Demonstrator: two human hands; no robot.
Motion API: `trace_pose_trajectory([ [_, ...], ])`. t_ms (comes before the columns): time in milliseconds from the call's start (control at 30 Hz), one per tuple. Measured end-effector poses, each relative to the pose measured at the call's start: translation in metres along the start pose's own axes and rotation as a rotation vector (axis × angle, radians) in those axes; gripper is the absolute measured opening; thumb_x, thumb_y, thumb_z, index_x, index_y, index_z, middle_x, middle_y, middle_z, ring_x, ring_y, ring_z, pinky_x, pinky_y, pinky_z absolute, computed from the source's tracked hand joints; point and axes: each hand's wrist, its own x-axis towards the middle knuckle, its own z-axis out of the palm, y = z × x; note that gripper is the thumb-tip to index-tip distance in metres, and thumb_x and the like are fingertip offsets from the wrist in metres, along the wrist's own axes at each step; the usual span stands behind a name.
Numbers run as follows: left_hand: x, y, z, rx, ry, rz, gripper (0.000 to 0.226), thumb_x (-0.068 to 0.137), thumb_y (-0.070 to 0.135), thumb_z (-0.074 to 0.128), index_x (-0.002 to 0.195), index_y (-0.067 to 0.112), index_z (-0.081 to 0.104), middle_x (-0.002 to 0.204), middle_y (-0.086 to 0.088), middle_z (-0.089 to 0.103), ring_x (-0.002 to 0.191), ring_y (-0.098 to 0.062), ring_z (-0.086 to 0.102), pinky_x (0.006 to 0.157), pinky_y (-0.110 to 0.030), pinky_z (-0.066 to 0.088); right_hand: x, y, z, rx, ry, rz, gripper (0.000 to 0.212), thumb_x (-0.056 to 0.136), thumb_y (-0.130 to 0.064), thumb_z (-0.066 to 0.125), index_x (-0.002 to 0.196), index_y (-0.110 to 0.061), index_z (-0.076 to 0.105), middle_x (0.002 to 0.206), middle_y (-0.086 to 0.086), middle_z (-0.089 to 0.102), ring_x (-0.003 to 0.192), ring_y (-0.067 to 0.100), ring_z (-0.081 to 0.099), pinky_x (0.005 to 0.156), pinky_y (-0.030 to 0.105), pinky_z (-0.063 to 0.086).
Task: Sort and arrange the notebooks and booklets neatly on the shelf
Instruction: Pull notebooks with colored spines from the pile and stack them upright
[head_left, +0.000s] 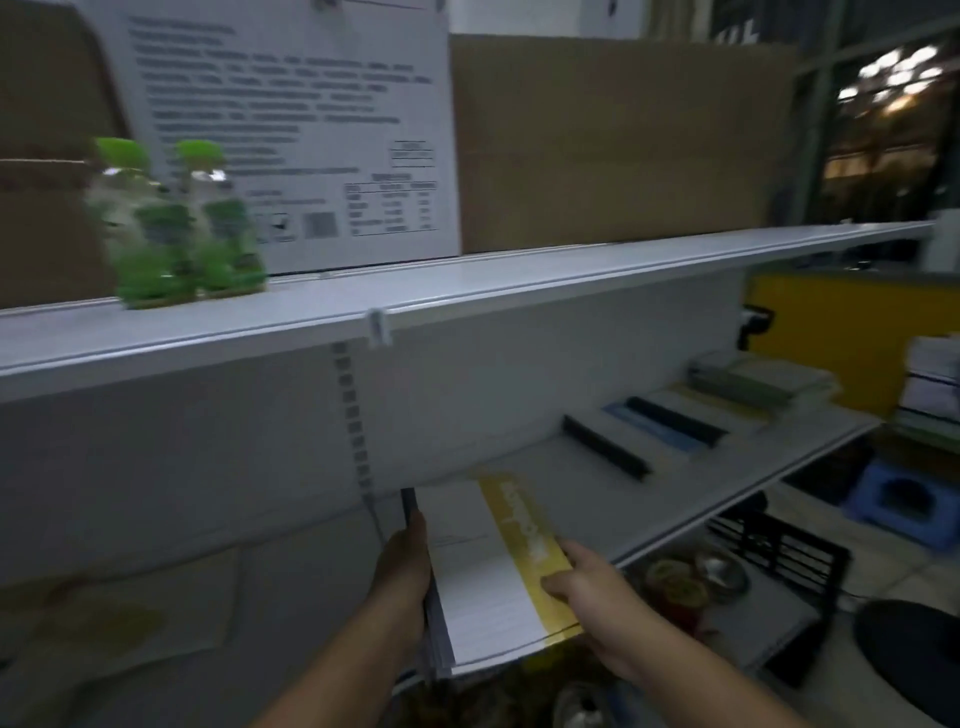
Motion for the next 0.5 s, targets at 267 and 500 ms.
trace_pose_trajectory([
  [267, 0.012, -0.003, 0.127, -0.010, -0.180, 0.023, 0.030, 0.102, 0.028, 0.041, 0.129, 0.018, 0.044, 0.121, 0.000, 0.053, 0.097, -0.023, 0.054, 0.084, -0.031, 0.043, 0.018, -0.001, -0.110, -0.053, 0.165, 0.059, 0.036, 0.093, -0.002, 0.040, 0.118, -0.021, 0.059, 0.105, 0.004, 0.066, 0.093, 0.024, 0.060, 0.074, 0.029, 0.044],
  [500, 0.068, 0.002, 0.182, 0.130, -0.145, 0.066, 0.040, 0.102, 0.023, 0.040, 0.134, 0.001, 0.045, 0.125, -0.021, 0.053, 0.105, -0.034, 0.054, 0.086, -0.033, 0.040, 0.049, -0.019, -0.151, -0.108, 0.144, 0.067, 0.043, 0.102, -0.013, 0.032, 0.144, -0.016, 0.032, 0.134, -0.005, 0.043, 0.130, 0.016, 0.038, 0.097, 0.021, 0.030],
])
